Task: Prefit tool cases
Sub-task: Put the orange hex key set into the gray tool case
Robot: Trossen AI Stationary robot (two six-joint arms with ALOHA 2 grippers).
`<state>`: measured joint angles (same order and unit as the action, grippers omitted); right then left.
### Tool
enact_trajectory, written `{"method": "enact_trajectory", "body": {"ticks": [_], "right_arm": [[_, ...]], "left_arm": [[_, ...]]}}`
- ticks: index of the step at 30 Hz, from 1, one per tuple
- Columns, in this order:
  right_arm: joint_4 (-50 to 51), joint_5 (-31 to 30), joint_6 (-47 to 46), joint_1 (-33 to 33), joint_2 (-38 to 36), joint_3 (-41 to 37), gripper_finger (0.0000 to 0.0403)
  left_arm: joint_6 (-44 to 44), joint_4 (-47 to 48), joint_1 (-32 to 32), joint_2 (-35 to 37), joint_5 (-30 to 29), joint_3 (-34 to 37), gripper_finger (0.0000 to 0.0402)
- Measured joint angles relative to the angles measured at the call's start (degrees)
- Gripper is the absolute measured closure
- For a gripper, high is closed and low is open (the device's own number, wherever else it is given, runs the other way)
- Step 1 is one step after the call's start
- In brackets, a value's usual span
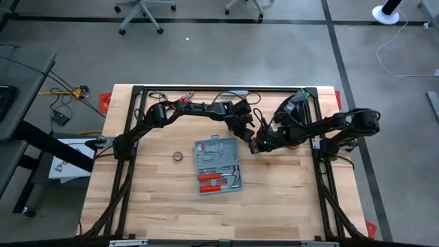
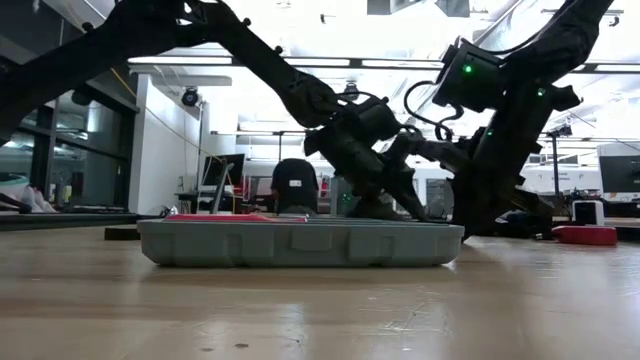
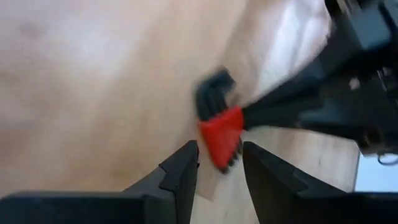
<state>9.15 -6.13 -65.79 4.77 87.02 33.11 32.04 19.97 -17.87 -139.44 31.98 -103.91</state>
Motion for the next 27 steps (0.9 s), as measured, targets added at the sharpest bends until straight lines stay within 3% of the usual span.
{"method": "enact_trajectory", "body": {"ticks": [13,27], "right_arm": [[-2.1,0.4,0.0,2.6,-0.4,-0.2,0.0403],[-4.1,6.6,4.4,8.1,-0.2,-0.3,0.0403]], "left_arm": [[-2.7,1.3,-0.5,0.1,1.8,0.2,0.0279],[-2.0,0.0,-1.3,-1.2,-0.3,0.2,0.0279]]}}
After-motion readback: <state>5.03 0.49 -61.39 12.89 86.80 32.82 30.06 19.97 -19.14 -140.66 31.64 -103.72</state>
